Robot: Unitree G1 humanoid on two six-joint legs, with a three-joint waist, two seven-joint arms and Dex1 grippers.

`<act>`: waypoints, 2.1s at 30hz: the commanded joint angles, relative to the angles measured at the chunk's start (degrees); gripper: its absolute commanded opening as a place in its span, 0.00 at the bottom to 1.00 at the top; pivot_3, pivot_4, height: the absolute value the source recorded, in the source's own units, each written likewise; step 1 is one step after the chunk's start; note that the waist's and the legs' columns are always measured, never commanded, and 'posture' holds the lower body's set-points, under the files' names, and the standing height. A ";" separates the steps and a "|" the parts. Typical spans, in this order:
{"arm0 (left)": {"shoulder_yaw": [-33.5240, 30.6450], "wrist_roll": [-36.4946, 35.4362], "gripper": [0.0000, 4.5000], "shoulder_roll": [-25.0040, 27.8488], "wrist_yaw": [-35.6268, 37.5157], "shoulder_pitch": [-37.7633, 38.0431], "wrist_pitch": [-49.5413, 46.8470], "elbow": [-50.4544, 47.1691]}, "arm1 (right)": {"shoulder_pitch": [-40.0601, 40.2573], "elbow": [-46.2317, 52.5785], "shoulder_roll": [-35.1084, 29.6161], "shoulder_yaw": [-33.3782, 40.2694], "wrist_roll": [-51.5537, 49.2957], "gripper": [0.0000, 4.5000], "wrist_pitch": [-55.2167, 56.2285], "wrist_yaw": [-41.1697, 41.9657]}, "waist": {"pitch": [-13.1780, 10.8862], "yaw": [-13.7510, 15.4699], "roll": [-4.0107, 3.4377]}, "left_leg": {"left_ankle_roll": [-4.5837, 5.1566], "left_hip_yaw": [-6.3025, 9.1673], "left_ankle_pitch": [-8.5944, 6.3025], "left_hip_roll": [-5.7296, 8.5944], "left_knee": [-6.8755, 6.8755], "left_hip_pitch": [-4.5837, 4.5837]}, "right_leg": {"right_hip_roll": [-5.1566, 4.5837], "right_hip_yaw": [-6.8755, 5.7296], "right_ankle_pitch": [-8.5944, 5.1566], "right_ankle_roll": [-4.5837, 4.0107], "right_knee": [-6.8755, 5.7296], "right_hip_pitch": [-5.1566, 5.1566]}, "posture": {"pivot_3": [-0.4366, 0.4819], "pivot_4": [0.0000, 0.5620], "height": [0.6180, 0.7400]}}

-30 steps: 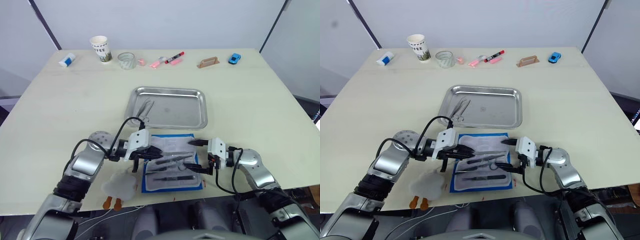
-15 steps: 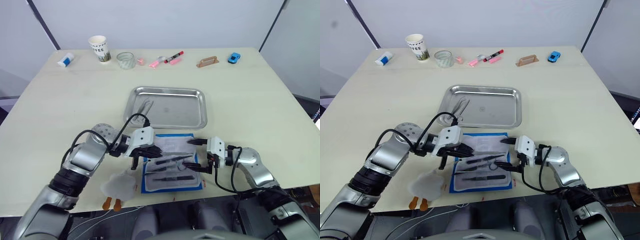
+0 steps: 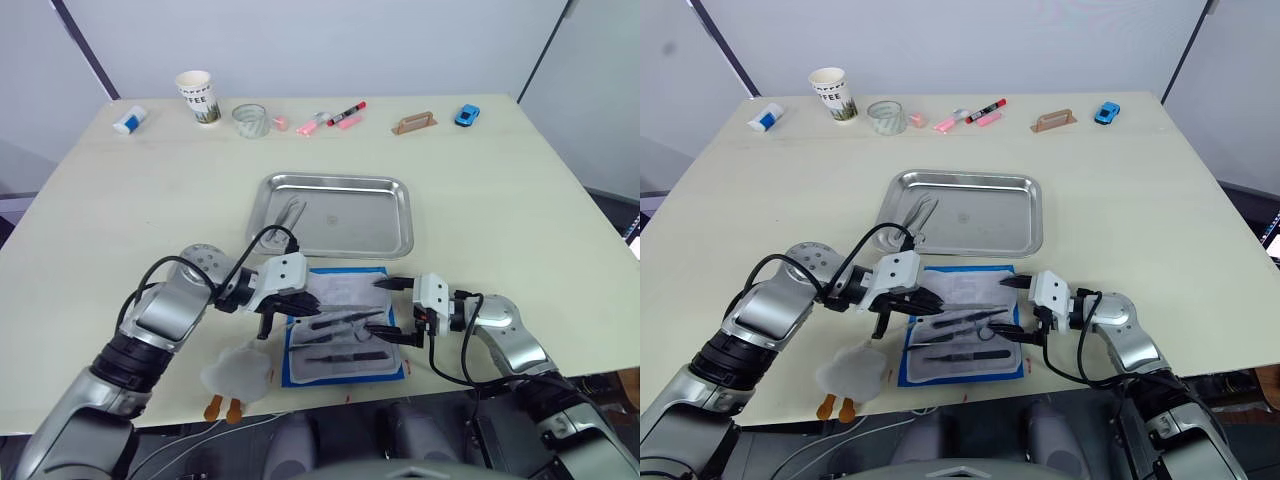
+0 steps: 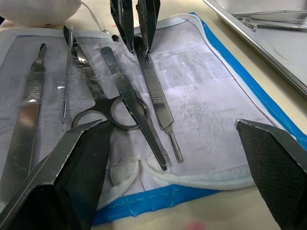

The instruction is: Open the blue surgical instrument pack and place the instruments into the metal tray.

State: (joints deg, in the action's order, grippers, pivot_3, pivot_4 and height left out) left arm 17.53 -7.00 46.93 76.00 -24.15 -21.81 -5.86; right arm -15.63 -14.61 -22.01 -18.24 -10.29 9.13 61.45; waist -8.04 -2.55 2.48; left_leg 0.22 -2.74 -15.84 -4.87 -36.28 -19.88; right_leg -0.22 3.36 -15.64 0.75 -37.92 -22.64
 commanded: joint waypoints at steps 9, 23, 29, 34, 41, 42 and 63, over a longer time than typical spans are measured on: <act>-2.52 -1.79 0.01 2.85 1.58 -1.81 -0.81 -2.16 | 2.21 -8.30 -0.97 -3.30 6.25 1.00 -3.09 -1.64 | 0.00 0.01 0.00 | 0.00 -0.02 0.00 -0.01 0.00 0.00 | 0.02 0.02 0.01 -0.01 0.00 -0.01 | 0.48 0.27 0.98; -7.09 -5.75 0.01 8.82 5.59 0.15 -0.05 -2.19 | 2.45 -7.91 -1.06 -3.44 6.22 1.00 -3.26 -1.56 | -0.02 0.01 0.01 | 0.00 -0.03 0.00 -0.07 0.00 0.00 | 0.06 0.07 0.01 -0.02 0.00 -0.06 | 0.48 0.27 0.98; -9.36 -7.07 0.01 11.59 7.52 2.73 1.75 -2.22 | 2.30 -8.08 -1.16 -3.43 6.22 1.00 -3.15 -1.45 | -0.02 0.03 0.01 | 0.00 -0.03 0.00 -0.12 0.00 0.01 | 0.06 0.11 0.01 -0.03 0.00 -0.07 | 0.48 0.27 0.98; -12.00 -8.44 0.01 13.32 8.56 4.42 4.04 -1.44 | 2.26 -8.12 -1.18 -3.47 6.20 1.00 -3.13 -1.39 | -0.02 0.08 0.01 | 0.00 -0.04 0.00 -0.17 0.01 0.00 | 0.06 0.14 0.01 -0.04 0.00 -0.13 | 0.48 0.27 0.98; -15.77 -10.06 0.01 16.01 9.82 7.05 5.06 -0.76 | 2.13 -8.49 -0.99 -3.66 6.20 1.00 -2.91 -1.32 | -0.02 0.06 0.02 | 0.00 -0.10 0.00 -0.20 0.02 0.01 | 0.07 0.19 0.04 -0.08 0.00 -0.21 | 0.48 0.27 0.98; -16.30 -10.14 0.01 16.58 10.12 7.50 5.38 -0.52 | 2.11 -8.52 -0.97 -3.68 6.19 1.00 -2.88 -1.30 | -0.02 0.07 0.02 | 0.00 -0.11 0.00 -0.21 0.02 0.01 | 0.07 0.20 0.04 -0.08 0.00 -0.22 | 0.48 0.27 0.98; -25.38 -20.34 0.01 7.14 -9.50 4.50 -11.00 -5.55 | 1.44 -9.60 -0.73 -4.11 6.39 1.00 -2.04 -0.81 | 0.10 0.00 0.25 | 0.00 -0.61 0.00 -0.28 0.10 0.02 | 0.29 0.38 0.07 -0.08 -0.05 -0.36 | 0.48 0.27 0.98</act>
State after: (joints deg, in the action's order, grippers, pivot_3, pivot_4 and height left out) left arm -5.54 -24.61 54.98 70.74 -18.23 -28.31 -7.35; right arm -16.81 -15.75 -21.68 -19.06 -10.30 9.71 62.08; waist -7.94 -2.55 2.73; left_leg 0.22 -3.36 -15.84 -5.16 -36.18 -19.86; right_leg 0.08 3.74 -15.57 0.67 -37.98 -23.00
